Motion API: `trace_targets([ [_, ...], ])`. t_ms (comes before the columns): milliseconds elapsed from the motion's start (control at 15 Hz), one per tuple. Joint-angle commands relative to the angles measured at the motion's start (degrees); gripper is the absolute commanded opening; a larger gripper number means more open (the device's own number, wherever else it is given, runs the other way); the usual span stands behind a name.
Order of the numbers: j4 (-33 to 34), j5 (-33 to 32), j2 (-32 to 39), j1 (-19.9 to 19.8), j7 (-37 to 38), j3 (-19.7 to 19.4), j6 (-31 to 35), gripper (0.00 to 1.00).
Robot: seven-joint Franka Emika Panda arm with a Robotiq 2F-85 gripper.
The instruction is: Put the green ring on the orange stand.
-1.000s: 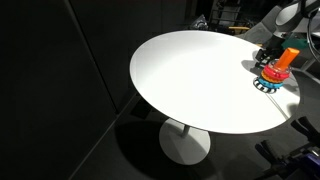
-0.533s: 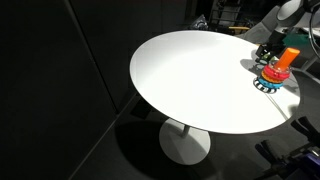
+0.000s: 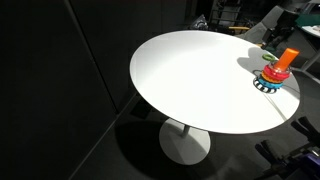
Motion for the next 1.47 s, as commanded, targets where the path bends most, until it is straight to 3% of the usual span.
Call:
trace_targets([
  [0,-6.34,-0.25,-7.78,0.82,-3.31,-0.55,-2.93,0.45],
  [467,-15.06,-0.67,-17.85,2.44,-9.30,-1.61,-7.46,0.45],
  [1400,-29.21,-0.31,-31.89,7.76,-13.33,-3.09,-5.33,0.45],
])
